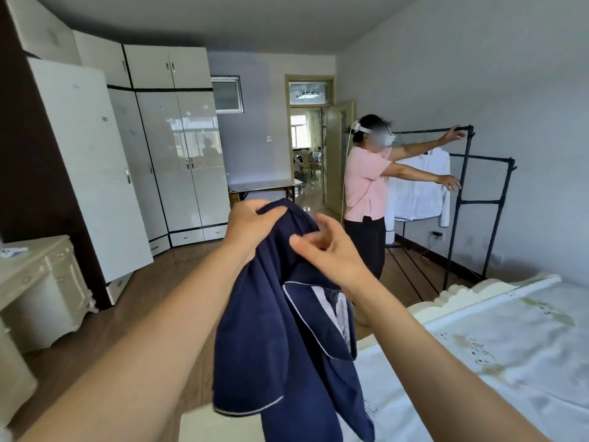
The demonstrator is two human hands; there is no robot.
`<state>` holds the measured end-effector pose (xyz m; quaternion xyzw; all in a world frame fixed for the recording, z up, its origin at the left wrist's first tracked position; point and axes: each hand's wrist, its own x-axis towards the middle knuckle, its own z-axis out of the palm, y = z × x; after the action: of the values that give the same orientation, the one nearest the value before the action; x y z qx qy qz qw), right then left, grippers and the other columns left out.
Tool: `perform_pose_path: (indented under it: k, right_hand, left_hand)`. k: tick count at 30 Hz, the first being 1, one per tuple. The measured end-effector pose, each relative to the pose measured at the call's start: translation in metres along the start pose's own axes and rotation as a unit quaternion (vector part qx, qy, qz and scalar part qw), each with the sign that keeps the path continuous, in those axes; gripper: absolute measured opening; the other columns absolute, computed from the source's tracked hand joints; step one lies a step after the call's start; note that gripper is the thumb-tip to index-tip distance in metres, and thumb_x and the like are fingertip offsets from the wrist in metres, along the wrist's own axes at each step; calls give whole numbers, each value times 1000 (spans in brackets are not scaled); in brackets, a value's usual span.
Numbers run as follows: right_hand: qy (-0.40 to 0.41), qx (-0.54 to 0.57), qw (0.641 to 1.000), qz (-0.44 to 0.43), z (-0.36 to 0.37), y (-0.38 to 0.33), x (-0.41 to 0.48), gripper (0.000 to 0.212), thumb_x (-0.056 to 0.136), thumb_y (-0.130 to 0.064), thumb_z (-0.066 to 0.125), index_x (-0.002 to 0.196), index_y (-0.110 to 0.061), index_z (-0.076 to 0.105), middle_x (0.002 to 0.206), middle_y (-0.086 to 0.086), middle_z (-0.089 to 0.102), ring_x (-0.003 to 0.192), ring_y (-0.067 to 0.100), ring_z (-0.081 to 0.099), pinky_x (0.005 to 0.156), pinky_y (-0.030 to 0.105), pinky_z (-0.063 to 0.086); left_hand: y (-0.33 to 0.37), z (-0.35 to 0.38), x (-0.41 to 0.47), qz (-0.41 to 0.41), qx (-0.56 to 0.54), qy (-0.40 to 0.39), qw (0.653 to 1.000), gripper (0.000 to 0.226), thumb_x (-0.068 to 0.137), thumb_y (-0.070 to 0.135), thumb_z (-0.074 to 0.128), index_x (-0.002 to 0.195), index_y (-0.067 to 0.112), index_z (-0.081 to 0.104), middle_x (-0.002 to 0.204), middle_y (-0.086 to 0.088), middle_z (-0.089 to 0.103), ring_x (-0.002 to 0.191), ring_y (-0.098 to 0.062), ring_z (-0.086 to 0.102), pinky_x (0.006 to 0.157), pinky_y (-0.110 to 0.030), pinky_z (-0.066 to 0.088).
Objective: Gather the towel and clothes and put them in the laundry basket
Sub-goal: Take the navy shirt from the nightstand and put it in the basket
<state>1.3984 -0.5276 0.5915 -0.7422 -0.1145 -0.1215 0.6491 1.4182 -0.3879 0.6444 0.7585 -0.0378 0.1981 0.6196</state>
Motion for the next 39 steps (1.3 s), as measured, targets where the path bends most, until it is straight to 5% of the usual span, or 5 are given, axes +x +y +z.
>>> perform_pose_path:
  k: [6, 13, 24, 30, 39]
  right_hand:
    - [6, -199, 979, 51, 21, 73, -9, 130, 32, -93, 60, 136, -20, 34, 140, -2, 46, 129, 19, 45, 105, 55, 39]
    - [45, -158, 986, -1, 9, 52, 9, 13, 83, -28, 55, 76, -17, 58, 70, -2, 62, 69, 19, 58, 73, 38, 51]
    - [-47, 215, 964, 151, 24, -1, 21, 23, 87, -17, 52, 69, -15, 66, 57, 1, 68, 56, 15, 62, 61, 26, 48]
    - [-95, 206, 969, 102, 19, -1, 6, 24, 90, -34, 59, 89, -13, 69, 74, 2, 69, 64, 13, 62, 56, 18, 52]
    - [-263, -44, 951, 156, 2, 79, -32, 133, 56, -35, 88, 149, -36, -6, 151, -9, 38, 132, 9, 45, 113, 38, 35]
  left_hand:
    - [10, 12, 12, 41, 35, 8, 999, 21, 86, 26, 66, 65, 25, 62, 73, 4, 62, 77, -16, 56, 73, -28, 44]
    - [-3, -18, 21, 59, 29, 18, 998, 19, 94, 27, 55, 82, 15, 63, 82, -1, 58, 78, -15, 51, 70, -27, 41]
    - [-31, -47, -29, -23, 83, -251, 964, 58, 79, -6, 68, 122, 26, 46, 111, 8, 59, 107, -11, 57, 86, -20, 47]
    - [-25, -30, -27, 53, 25, -85, 995, 26, 87, 0, 60, 81, 25, 64, 90, -2, 66, 80, -12, 59, 78, -24, 48]
    - [-8, -26, -5, -28, -66, 31, 997, 22, 80, 25, 64, 62, 17, 57, 79, -6, 59, 75, -18, 55, 69, -29, 40]
